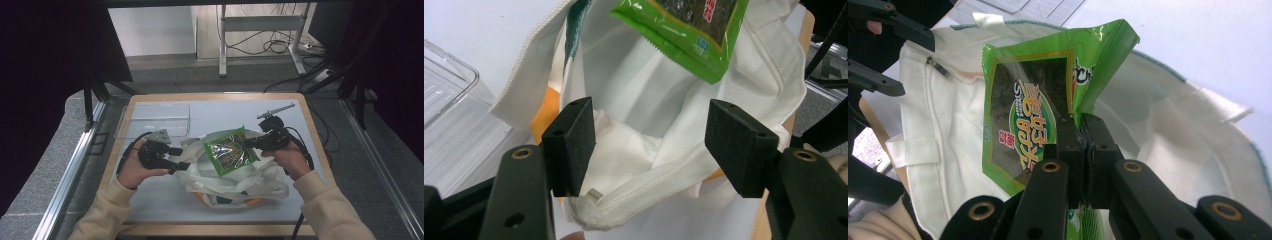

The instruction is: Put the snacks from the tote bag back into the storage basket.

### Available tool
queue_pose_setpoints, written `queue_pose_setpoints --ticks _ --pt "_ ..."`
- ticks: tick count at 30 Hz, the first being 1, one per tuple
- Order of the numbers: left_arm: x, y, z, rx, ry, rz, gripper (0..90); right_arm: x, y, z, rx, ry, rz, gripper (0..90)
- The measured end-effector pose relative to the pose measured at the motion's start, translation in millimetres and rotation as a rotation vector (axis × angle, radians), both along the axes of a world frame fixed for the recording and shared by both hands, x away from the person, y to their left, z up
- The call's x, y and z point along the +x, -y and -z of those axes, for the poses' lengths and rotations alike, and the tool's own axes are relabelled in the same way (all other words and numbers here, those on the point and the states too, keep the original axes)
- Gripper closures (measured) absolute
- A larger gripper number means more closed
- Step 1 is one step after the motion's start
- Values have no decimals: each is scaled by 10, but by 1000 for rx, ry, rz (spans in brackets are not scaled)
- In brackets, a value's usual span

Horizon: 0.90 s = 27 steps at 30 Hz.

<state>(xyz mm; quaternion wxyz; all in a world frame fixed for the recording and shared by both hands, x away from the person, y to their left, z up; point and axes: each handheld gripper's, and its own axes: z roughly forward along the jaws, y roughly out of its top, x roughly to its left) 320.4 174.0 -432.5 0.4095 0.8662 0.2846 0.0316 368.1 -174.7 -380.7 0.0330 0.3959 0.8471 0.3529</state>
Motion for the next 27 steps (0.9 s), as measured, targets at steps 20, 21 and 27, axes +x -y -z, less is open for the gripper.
queue_pose_setpoints --ticks 20,21,27 --pt "0 -1 0 0 0 4 361 -8 155 -179 10 72 -27 870" --pt "-1 0 -1 -1 0 5 361 -8 160 -189 9 74 -29 870" --pt "-1 8 -8 0 6 8 360 -3 164 -216 1 90 -61 870"
